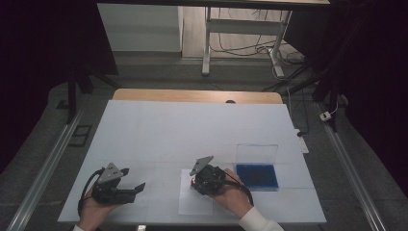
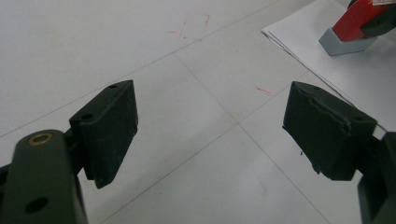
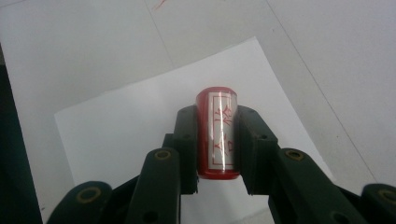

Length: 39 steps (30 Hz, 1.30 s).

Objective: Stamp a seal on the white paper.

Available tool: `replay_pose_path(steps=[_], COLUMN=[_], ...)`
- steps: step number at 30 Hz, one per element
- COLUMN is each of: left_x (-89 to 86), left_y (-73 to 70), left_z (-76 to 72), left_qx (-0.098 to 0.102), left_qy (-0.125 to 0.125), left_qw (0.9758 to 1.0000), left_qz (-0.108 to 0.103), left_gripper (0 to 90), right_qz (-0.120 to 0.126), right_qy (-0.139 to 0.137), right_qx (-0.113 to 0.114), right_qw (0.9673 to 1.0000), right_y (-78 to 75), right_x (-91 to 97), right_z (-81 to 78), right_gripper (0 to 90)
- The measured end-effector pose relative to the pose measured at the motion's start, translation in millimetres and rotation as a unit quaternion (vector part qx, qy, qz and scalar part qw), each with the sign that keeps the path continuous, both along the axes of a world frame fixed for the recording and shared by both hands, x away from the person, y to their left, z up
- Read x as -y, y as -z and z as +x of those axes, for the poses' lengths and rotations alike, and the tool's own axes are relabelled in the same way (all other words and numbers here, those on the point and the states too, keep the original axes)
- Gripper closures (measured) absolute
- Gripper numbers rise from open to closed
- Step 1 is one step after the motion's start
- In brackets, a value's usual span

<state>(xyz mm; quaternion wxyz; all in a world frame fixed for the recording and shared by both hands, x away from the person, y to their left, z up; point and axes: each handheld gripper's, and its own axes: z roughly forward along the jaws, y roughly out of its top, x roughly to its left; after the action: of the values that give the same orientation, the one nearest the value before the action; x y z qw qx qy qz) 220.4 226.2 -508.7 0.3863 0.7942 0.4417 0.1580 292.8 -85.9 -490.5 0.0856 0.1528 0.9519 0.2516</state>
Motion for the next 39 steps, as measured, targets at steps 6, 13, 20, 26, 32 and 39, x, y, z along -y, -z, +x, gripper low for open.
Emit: replay_pose_path(steps=[6,13,20,26,32,39], left_x=[-1.0,-1.7,-2.7,-3.0,-4.0,-3.8], left_y=[-0.6,-0.1,-0.3,-1.1,-0.5,-0.2], left_z=[-0.4,-0.2,-0.6,-0.9,-1.2,-1.5], left_qx=[0.001,0.001,0.001,0.003,0.001,0.0], left_qy=[-0.002,-0.003,-0.004,-0.004,-0.003,-0.003], left_qw=[1.0,1.0,1.0,1.0,1.0,1.0], left_qz=[-0.001,0.0,-0.001,-0.001,0.0,0.0], left_gripper=[18.1,18.1,18.1,18.1,18.0,17.9], right_qz=[0.001,0.006,0.007,0.012,0.012,0.007], right_qy=[0.002,0.002,0.001,0.003,0.003,0.005], right_qx=[0.002,-0.001,-0.001,0.003,0.006,0.012], right_qw=[1.0,1.0,1.0,0.9999,0.9999,0.9999], right_y=[0.7,1.4,1.6,2.5,2.6,2.1], right_x=[-0.1,1.2,1.7,2.4,2.6,1.6], right_z=[-1.2,0.3,0.0,-1.1,-2.0,-4.3], right_gripper=[70.9,70.9,70.9,70.8,70.7,70.6])
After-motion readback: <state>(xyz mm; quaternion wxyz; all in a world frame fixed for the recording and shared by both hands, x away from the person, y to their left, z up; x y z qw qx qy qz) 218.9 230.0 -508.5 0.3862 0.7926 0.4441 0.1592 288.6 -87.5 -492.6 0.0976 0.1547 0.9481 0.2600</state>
